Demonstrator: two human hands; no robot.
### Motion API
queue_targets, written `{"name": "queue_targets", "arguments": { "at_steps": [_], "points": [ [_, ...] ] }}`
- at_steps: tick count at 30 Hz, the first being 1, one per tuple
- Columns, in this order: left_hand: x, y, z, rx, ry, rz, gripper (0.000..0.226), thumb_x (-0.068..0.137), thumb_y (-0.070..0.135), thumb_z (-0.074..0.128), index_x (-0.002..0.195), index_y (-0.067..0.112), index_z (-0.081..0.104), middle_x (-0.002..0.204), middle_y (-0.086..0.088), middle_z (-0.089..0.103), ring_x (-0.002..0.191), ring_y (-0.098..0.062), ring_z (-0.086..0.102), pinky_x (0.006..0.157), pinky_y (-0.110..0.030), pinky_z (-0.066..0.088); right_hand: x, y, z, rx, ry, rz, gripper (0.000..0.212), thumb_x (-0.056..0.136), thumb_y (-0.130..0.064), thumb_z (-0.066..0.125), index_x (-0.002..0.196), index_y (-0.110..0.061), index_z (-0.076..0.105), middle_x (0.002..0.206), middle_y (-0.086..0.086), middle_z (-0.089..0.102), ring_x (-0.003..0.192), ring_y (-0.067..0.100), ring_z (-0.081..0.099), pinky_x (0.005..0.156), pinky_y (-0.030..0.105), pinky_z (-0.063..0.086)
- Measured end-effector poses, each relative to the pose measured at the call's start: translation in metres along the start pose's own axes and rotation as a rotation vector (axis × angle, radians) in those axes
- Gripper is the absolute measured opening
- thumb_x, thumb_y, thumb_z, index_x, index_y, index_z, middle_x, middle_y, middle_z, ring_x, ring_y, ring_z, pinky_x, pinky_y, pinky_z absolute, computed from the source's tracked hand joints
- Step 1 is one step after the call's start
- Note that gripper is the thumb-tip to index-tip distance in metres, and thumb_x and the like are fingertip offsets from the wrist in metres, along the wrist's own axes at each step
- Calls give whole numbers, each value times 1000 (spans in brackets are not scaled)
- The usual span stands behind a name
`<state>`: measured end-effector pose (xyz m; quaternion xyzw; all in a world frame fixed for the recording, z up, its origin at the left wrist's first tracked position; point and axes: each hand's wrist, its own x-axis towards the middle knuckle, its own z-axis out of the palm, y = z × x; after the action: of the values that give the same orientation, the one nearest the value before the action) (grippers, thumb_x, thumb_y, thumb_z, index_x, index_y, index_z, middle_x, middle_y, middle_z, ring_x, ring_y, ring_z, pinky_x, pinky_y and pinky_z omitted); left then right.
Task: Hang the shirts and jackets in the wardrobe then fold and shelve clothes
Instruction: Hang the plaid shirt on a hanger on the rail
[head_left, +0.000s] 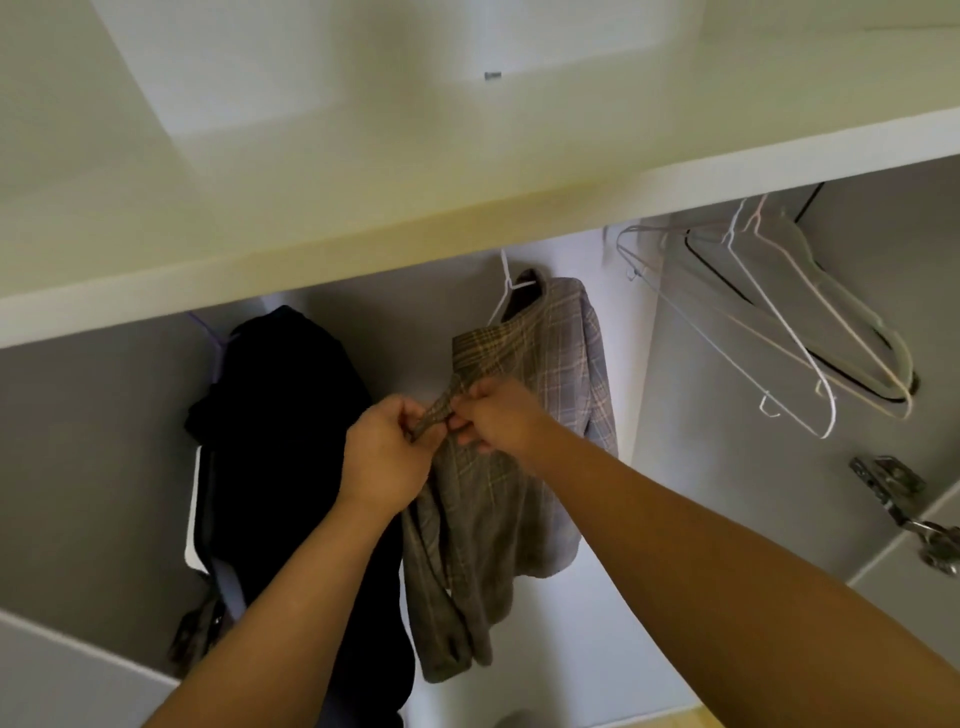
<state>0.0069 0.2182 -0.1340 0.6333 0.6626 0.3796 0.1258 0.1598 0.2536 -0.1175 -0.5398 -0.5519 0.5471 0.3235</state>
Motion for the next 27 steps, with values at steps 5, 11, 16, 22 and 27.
{"name": "queue_targets", "arguments": {
  "at_steps": [5,11,16,22,27],
  "points": [
    [-14,-23,-5,-328,-283,-350,37,98,38,61,91,3,71,91,-15,74,89,-29,71,81,-38,59,4,1,2,61,-34,42,27,104,-22,48,122,-3,51,114,16,70,84,22,65,67,29,50],
    [-21,-24,-5,-413,-304,-361,28,100,26,60,97,-1,66,87,-11,67,83,-19,64,74,-26,50,10,4,6,75,-43,74,38,106,-20,43,138,-1,39,115,19,68,93,31,68,67,30,52],
    [-19,-23,-3,-362,-195,-290,17,94,20,68,82,9,65,73,-1,62,67,-12,57,63,-22,44,12,9,5,34,-34,66,31,106,-24,44,128,-2,46,111,18,70,87,30,69,67,32,53],
    [-44,-5,5,317,173,210,16,96,17,63,86,7,58,89,-8,56,69,-23,56,57,-34,45,14,10,4,-34,-24,81,10,104,-20,47,99,-12,51,104,15,72,80,28,70,67,33,55],
    [-61,-7,18,177,37,38,17,101,28,55,97,17,42,92,3,49,68,-20,55,54,-30,39,14,11,5,-102,12,24,22,103,-19,45,82,-19,50,97,15,72,80,26,68,73,39,58]
  ]
}}
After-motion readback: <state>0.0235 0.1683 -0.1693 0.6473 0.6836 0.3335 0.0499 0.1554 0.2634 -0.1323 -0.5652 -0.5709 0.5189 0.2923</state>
